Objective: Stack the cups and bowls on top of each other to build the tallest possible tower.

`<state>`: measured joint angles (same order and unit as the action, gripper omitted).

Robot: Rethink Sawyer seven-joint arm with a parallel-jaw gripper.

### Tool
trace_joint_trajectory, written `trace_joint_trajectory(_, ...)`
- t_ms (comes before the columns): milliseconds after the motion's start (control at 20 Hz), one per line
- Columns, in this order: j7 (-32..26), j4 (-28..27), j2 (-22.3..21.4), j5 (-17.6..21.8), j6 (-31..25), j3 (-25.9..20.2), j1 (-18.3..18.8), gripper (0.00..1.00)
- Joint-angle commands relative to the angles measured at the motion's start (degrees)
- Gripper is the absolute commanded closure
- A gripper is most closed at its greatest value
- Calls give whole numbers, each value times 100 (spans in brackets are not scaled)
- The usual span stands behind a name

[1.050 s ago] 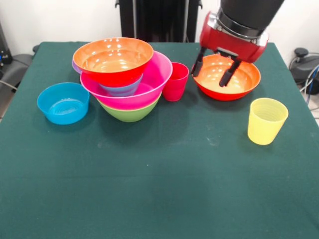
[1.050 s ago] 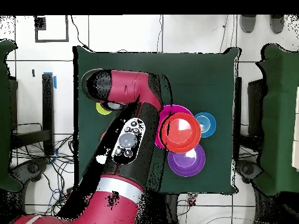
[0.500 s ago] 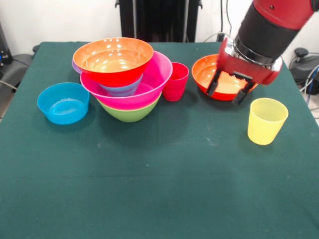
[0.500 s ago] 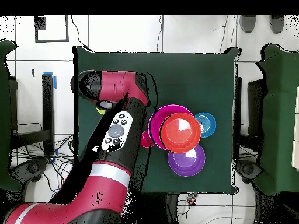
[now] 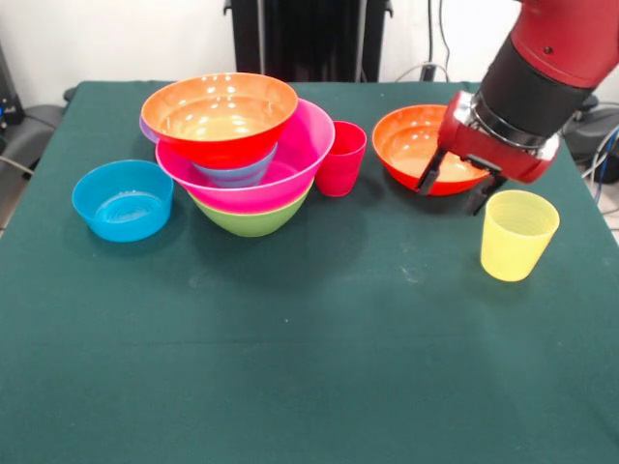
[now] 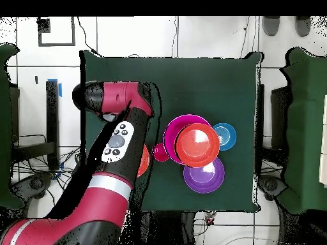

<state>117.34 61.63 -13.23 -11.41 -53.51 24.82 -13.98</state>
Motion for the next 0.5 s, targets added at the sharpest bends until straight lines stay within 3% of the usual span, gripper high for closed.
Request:
trace_joint_trajectory(50, 1189, -261, -133, -78, -963, -176, -98, 0)
trace_joint_trajectory(500, 1364, -173, -256, -44, -999, -124, -162, 0)
